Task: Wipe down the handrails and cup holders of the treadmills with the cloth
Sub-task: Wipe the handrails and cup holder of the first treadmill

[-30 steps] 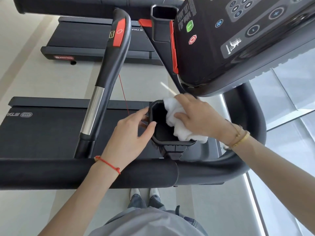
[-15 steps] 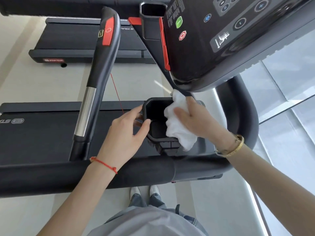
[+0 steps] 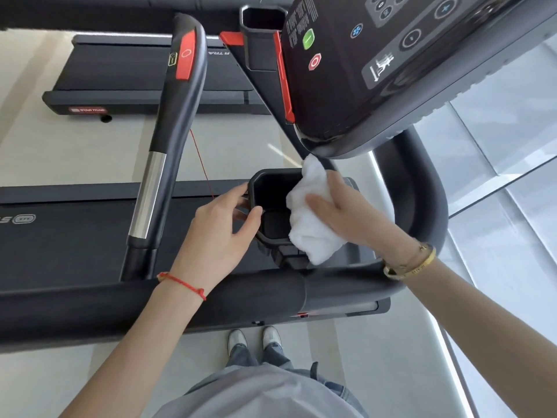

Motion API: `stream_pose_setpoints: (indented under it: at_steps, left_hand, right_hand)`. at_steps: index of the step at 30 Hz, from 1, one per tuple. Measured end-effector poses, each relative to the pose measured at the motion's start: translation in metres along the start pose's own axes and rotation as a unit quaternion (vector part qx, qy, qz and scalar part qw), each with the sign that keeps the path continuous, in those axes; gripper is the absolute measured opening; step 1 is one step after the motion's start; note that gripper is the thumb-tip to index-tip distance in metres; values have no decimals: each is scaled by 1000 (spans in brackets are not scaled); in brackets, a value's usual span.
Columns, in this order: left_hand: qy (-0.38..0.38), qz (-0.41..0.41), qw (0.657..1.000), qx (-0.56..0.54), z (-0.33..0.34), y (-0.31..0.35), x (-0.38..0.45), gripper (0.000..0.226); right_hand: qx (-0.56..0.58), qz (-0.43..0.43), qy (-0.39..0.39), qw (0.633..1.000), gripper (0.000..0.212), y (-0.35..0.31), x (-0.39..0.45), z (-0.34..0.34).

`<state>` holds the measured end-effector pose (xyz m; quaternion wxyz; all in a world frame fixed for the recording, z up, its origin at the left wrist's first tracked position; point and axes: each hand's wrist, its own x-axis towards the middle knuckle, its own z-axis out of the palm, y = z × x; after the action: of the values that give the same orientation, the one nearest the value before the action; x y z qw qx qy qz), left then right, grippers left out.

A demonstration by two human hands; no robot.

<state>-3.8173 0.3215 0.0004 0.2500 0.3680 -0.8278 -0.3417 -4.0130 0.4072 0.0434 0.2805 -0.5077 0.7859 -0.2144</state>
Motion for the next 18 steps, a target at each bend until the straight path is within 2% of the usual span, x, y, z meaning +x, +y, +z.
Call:
stream_pose_setpoints:
  at_steps: [6,7,10,12,14,16,18]
  left_hand:
    - [5,7,1000,2,1,-1,0,33]
    - [2,6,1000,0,0,-1,0,34]
    - [0,4,1000,1,0,-1,1,34]
    - [3,5,1000,3,0,-1,0,35]
    - [6,6,1000,5,1,0,0,35]
    - [4,0,1000,2,0,-1,0,35]
    - [-5,-5,1000,-6,0,-2,0,34]
  right_hand:
    - [32,-45,-21,998,7,20,-43,-9]
    - [46,-51,-29,997,11,20,-50,-12]
    - [40,-119,-75,989,47,16,-66,-19]
    - [-31,-180,-105,978,59,10,-65,-13]
    - [-132,-229,-97,960,60,1,-57,-6]
    - [-195,-239,-104,946,59,-10,-44,0]
    - [-224,-208,-136,942,51,-21,-33,6]
